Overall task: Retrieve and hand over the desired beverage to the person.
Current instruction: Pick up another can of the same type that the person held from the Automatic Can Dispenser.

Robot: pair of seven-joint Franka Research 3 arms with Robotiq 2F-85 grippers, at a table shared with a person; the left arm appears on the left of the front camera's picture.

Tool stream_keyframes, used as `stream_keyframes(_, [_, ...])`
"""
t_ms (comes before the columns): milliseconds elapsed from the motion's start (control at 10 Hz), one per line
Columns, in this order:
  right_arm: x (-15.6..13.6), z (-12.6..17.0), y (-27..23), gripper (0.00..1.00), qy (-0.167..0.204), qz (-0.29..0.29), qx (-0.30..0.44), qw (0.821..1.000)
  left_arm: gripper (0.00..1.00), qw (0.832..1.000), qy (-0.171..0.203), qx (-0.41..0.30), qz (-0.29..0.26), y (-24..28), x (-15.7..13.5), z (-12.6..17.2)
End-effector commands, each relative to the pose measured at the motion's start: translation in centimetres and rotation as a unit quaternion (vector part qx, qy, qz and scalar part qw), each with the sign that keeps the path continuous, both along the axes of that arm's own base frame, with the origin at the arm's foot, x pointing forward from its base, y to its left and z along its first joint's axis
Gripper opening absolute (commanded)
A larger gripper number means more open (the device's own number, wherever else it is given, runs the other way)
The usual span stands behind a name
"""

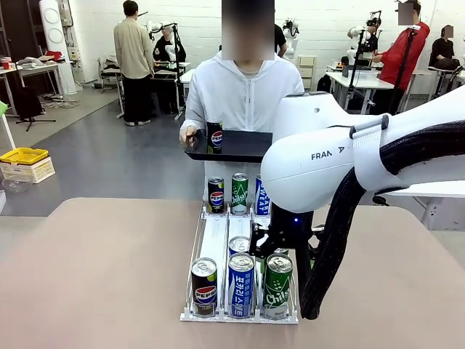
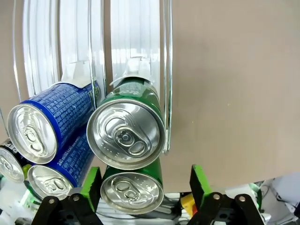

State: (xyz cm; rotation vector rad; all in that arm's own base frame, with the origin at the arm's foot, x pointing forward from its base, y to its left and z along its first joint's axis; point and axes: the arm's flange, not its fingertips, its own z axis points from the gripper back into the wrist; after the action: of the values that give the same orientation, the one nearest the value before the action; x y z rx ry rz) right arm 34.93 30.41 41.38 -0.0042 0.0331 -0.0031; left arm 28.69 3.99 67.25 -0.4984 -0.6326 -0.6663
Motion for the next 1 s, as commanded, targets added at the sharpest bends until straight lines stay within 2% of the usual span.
stream_keyframes(0, [-0.2, -0.7, -0.2, 0.41, -0.012, 0.020, 0.006, 1.000, 1.00, 1.000, -0.001, -0.003, -0.003, 0.1, 0.0, 0.0])
stream_keyframes(100, [-0.2, -0.7, -0.2, 0.29, -0.014, 0.024, 0.005, 1.000, 1.00, 1.000, -0.001, -0.003, -0.003, 0.1, 0.0, 0.0])
stream_keyframes(200, [-0.2, -0.8, -0.2, 0.35, -0.018, 0.031, 0.005, 0.999, 1.00, 1.000, -0.001, -0.003, -0.003, 0.1, 0.0, 0.0])
stream_keyframes(300, [-0.1, -0.9, -0.1, 0.00, -0.021, 0.038, 0.006, 0.999, 1.00, 1.000, -0.001, -0.003, -0.003, 0.1, 0.0, 0.0])
stream_keyframes(700, [-0.2, -1.0, 0.1, 0.00, -0.019, 0.046, 0.000, 0.999, 1.00, 1.000, -0.001, -0.003, -0.003, 0.1, 0.0, 0.0])
stream_keyframes(800, [-0.5, -0.7, 0.2, 0.39, -0.006, 0.020, 0.004, 1.000, 1.00, 1.000, -0.001, -0.003, -0.003, 0.1, 0.0, 0.0])
stream_keyframes(900, [-1.3, 0.3, 0.5, 0.39, 0.001, 0.012, 0.016, 1.000, 1.00, 1.000, -0.001, -0.003, -0.003, 0.1, 0.0, 0.0])
